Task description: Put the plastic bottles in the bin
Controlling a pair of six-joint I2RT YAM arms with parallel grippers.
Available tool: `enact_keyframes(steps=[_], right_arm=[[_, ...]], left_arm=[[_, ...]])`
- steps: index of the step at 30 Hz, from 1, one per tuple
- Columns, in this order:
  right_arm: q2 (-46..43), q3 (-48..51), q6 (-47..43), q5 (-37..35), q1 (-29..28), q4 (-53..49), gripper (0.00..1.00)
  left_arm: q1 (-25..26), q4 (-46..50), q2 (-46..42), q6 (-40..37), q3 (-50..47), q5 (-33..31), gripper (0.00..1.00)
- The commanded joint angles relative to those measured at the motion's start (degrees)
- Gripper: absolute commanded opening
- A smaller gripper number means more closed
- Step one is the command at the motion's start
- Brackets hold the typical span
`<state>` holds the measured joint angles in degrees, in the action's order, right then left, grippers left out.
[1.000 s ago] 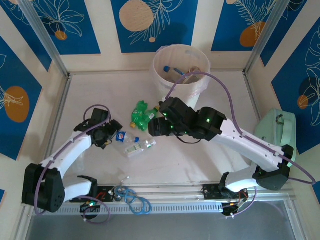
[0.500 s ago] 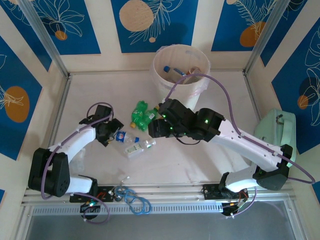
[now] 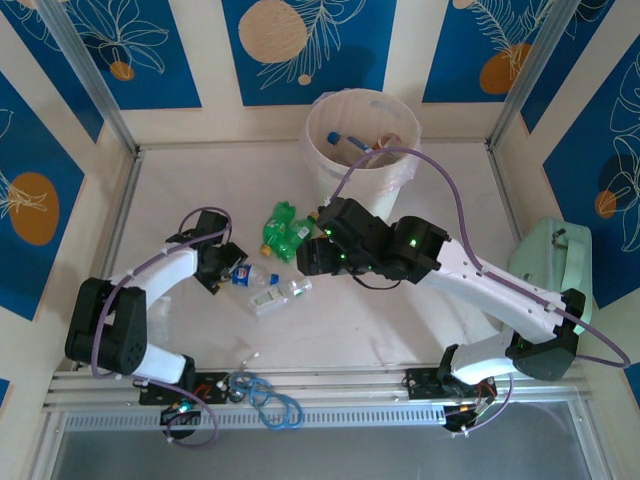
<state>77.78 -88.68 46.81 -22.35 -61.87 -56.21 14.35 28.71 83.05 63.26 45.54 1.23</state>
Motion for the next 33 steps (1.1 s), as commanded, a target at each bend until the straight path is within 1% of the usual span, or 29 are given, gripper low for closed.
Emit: enact_keyframes(steps=[1, 8, 12, 15, 18, 22, 25, 29, 33], right_arm=[[-1.76, 0.42, 1.06, -1.27, 0.06, -1.26, 0.67], [-4.86, 2.89, 2.08, -1.68, 0.45, -0.70, 0.67], [-6.43, 3.85, 2.60, -1.60, 0.83, -0.66, 0.67], [-7.66, 4.48, 2.82, -0.11, 1.28, 0.13, 0.68], [-8.75, 6.15, 2.84, 4.01, 2.67, 2.86, 0.68], [-9.25, 7.50, 3.31, 7.06, 4.08, 5.49, 0.68], [-9.14, 7.84, 3.22, 9.83, 4.85, 7.79, 0.68], [-7.98, 8.17, 3.03, 16.01, 6.59, 11.01, 0.69], [-6.47, 7.37, 3.33, 17.19, 7.46, 11.45, 0.68]], left_arm=[[-0.67, -0.41, 0.63, -0.35, 0.63, -0.80, 0.76], [-0.99, -0.61, 0.15, -0.95, 0.25, -0.37, 0.69], [-1.44, -0.70, -0.76, -0.87, 0.17, 1.16, 0.65], [-1.77, -0.04, -3.67, -1.05, 0.75, 1.78, 0.64], [-2.28, 1.07, -7.32, -1.30, 1.87, 3.51, 0.63], [-2.82, 1.69, -12.84, -0.85, 2.95, 6.63, 0.60], [-3.04, 1.09, -17.04, 1.06, 2.99, 10.51, 0.59], [-2.92, -1.54, -21.90, 4.10, 3.12, 16.79, 0.59], [-2.96, -0.78, -24.94, 4.85, 5.29, 21.16, 0.59]])
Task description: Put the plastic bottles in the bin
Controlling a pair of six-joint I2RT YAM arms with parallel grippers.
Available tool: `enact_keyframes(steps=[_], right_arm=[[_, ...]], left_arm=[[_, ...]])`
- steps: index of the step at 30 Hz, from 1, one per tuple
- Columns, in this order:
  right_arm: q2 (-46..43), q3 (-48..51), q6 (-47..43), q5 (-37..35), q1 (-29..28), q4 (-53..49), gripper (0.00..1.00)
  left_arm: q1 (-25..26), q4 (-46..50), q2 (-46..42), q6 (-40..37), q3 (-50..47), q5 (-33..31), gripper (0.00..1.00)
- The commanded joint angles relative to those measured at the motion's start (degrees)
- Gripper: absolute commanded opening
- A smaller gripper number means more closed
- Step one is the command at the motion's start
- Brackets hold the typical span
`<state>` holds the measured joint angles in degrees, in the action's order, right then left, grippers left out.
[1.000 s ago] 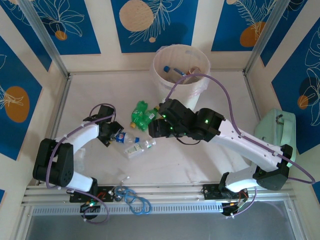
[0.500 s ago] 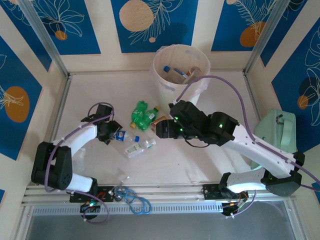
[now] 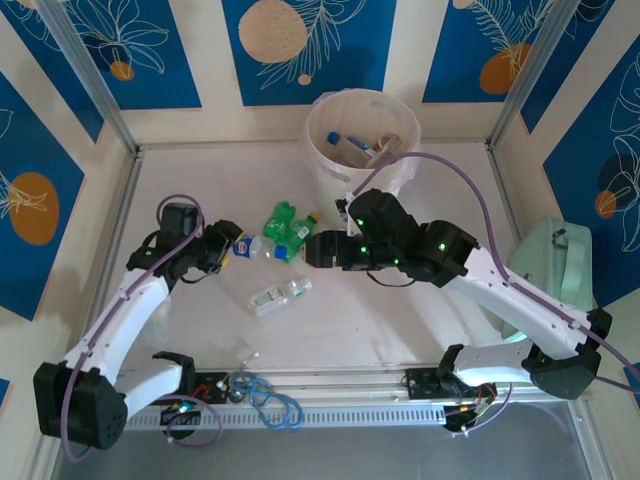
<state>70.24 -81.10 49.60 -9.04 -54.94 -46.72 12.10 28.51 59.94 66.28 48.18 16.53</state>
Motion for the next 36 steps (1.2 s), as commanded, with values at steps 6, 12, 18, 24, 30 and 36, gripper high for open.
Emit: enact_keyframes(steps=[6, 12, 18, 24, 30, 36], right_arm=[[3.55, -1.90, -0.04, 6.56, 0.52, 4.10, 0.61], [6.78, -3.79, -0.43, 8.23, 0.28, 5.46, 0.55], [8.28, -5.14, -0.46, 8.92, 0.42, 6.21, 0.53], [9.09, -6.10, -0.57, 9.95, 1.42, 6.63, 0.48], [9.83, -6.69, -0.58, 10.52, 2.14, 6.91, 0.43], [10.10, -7.50, -1.00, 10.35, 2.40, 6.48, 0.41]], left_arm=[[-0.49, -6.38, -5.61, 6.33, 2.53, 11.94, 0.59], [0.87, -9.17, -5.80, 6.62, 4.31, 15.52, 0.59], [1.48, -9.56, -5.81, 6.36, 5.25, 16.26, 0.58], [3.03, -10.69, -4.77, 5.53, 6.28, 17.66, 0.58], [3.62, -12.37, -4.44, 5.24, 6.57, 18.78, 0.58], [3.86, -11.59, -4.05, 4.37, 6.84, 19.22, 0.57]])
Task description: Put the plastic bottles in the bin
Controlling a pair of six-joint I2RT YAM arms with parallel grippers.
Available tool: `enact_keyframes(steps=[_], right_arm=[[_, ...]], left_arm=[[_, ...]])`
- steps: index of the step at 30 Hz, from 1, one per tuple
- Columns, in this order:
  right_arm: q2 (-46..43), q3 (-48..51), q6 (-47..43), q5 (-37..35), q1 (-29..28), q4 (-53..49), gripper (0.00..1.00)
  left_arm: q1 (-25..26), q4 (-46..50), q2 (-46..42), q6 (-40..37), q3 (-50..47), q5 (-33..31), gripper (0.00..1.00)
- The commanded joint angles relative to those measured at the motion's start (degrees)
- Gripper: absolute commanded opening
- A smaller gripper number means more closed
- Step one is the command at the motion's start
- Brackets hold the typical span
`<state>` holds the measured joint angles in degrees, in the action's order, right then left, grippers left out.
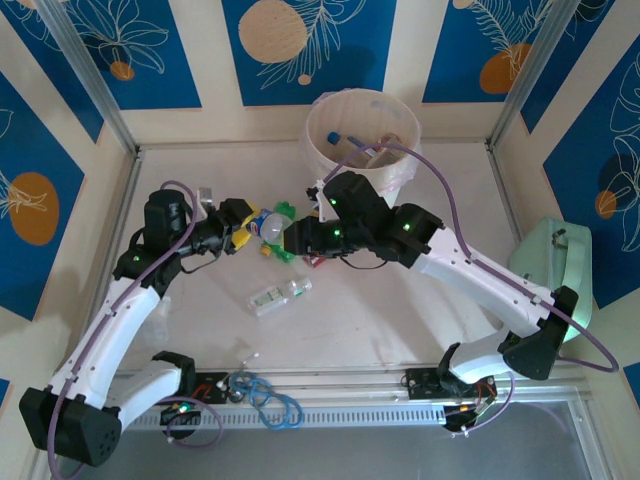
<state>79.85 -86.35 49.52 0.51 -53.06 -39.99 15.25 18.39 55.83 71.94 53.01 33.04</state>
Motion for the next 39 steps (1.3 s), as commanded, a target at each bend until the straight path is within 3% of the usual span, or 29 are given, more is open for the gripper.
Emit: enact_keyframes(steps=[1, 8, 21, 25, 28, 32, 36, 39], right_arm=[[0.61, -2.50, -1.05, 0.61, 0.57, -0.56, 0.41], [0.59, -3.57, -1.99, -0.24, 1.20, -2.20, 0.43], [0.76, -3.38, -1.84, 0.28, 0.45, -1.61, 0.37], [0.78, -3.29, -1.75, 0.19, 0.19, -1.57, 0.24], [0.44, -3.59, -1.97, -0.35, 0.16, -1.71, 0.16], [0.20, -6.90, -3.15, -2.05, 1.73, -3.75, 0.14], [1.02, -13.64, -5.31, -2.29, 5.65, -6.74, 0.14], [2.46, -19.19, -7.09, -2.98, 9.51, -9.65, 0.14]], left_arm=[[0.69, -1.64, 0.06, -1.37, 2.00, 2.82, 0.57], [0.71, -0.37, 0.42, -2.69, 2.71, 3.35, 0.56], [0.84, -1.57, 0.15, -1.81, 1.74, 2.91, 0.54], [0.84, -1.86, 0.24, -1.74, 1.65, 2.82, 0.56], [0.84, -1.64, 0.18, -2.42, 1.81, 2.28, 0.71], [0.84, 3.16, 0.48, -7.77, 4.86, -0.52, 0.88], [0.68, 12.09, 1.64, -15.98, 10.68, -5.60, 1.00], [0.49, 20.59, 2.35, -23.94, 15.47, -11.53, 1.00]])
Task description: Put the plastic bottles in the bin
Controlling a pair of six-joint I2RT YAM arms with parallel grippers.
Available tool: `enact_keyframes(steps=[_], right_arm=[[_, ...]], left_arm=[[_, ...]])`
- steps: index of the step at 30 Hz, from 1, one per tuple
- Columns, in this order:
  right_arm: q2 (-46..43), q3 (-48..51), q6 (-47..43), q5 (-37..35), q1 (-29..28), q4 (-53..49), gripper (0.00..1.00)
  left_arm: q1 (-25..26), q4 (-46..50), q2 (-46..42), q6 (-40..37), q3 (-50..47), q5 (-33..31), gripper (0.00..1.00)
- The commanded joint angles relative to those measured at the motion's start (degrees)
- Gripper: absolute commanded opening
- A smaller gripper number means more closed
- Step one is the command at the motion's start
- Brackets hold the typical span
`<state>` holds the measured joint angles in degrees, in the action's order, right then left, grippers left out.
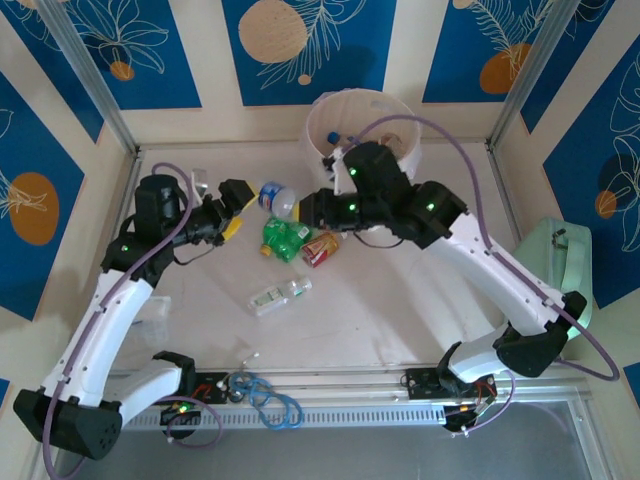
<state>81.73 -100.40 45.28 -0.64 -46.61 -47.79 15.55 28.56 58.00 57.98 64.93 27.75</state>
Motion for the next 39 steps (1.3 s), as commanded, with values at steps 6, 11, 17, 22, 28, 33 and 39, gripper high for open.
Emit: enact_keyframes(steps=[6, 11, 17, 22, 28, 33, 39], right_arm=[[5.39, -12.28, -5.44, -0.31, 14.20, -5.43, 0.13], [12.39, -19.91, -7.84, 1.79, 20.20, -10.80, 0.12], [19.64, -26.67, -11.64, 2.79, 23.38, -15.74, 0.10], [24.96, -32.63, -15.51, 5.73, 23.73, -21.66, 0.07], [24.73, -31.03, -17.99, 7.59, 22.75, -23.57, 0.05], [22.99, -27.56, -19.27, 10.73, 22.49, -23.22, 0.00], [20.51, -23.70, -20.83, 13.55, 21.15, -22.56, 0.00]], left_arm=[[0.27, 17.34, -0.48, -21.08, 5.30, -12.71, 1.00], [1.07, 19.70, -1.87, -27.83, 0.67, -12.81, 1.00], [1.50, 20.63, -2.36, -31.34, -5.90, -12.86, 0.99], [1.59, 19.13, -1.67, -30.80, -7.71, -12.28, 0.97], [1.59, 18.34, -0.31, -30.70, -7.18, -12.01, 0.95], [1.59, 18.46, 1.14, -30.81, -7.36, -12.71, 0.92], [1.59, 18.29, 1.42, -30.84, -8.05, -12.72, 0.91]])
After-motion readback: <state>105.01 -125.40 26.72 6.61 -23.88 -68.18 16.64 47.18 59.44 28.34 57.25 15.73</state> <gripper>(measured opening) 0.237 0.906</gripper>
